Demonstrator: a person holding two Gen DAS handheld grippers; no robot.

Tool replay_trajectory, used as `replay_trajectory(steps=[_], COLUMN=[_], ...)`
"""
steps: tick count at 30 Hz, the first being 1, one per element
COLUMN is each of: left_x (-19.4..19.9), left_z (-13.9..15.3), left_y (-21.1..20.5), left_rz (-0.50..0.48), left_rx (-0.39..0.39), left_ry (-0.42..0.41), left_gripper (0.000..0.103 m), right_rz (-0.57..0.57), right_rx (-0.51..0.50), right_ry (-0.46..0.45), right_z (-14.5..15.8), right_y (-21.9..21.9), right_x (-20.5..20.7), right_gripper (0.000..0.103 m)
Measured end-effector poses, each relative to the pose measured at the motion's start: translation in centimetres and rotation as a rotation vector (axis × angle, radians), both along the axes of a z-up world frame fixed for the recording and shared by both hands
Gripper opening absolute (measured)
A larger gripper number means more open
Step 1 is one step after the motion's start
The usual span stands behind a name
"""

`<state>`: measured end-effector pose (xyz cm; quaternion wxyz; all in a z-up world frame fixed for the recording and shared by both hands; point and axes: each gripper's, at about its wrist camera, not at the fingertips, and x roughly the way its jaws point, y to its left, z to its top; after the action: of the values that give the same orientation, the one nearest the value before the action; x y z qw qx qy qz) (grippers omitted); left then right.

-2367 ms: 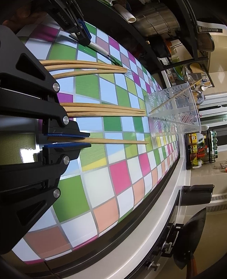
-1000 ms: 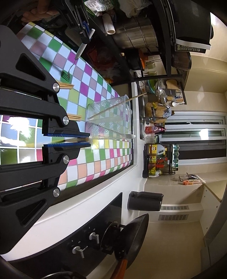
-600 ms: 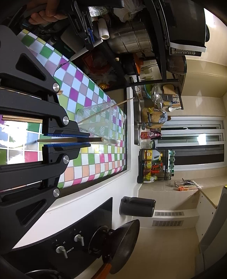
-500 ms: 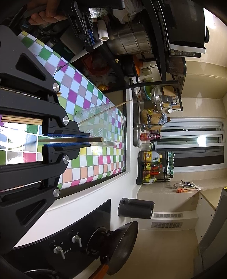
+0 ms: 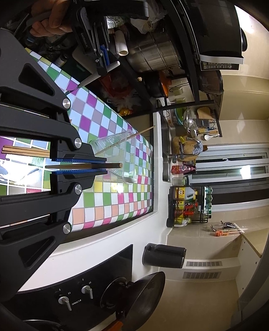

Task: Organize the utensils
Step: 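Carry the fork and chopstick with both tools over the clear holder, then open the left tool releasing the fork while the right tool releases the chopstick into the holder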

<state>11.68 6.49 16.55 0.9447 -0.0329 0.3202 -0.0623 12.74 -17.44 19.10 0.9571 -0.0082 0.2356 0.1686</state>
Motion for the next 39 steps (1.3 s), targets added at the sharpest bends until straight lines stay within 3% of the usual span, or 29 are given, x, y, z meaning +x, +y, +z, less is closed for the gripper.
replay_trajectory(steps=[5, 17, 22, 31, 39], left_x=[1.3, 8.2, 12.3, 19.3, 21.2], left_z=[1.9, 9.5, 11.4, 6.3, 0.7], left_y=[-0.2, -1.7, -2.2, -3.7, -4.7], left_rz=[-0.040, -0.108, -0.114, -0.127, -0.166], left_rx=[-0.027, -0.057, -0.067, -0.015, 0.038], left_ry=[-0.004, -0.120, -0.164, -0.067, -0.007], left_gripper=[0.017, 0.017, 0.017, 0.017, 0.017], right_rz=[0.025, 0.049, 0.032, 0.025, 0.051], right_rx=[0.024, 0.063, 0.080, 0.079, 0.058], right_ry=[-0.032, -0.188, -0.203, -0.117, -0.041], right_z=[2.5, 9.9, 10.5, 6.3, 1.9], right_y=[0.0, 2.0, 2.5, 3.2, 4.1], right_x=[1.0, 6.1, 9.8, 15.5, 18.0], right_gripper=[0.005, 0.005, 0.005, 0.005, 0.005])
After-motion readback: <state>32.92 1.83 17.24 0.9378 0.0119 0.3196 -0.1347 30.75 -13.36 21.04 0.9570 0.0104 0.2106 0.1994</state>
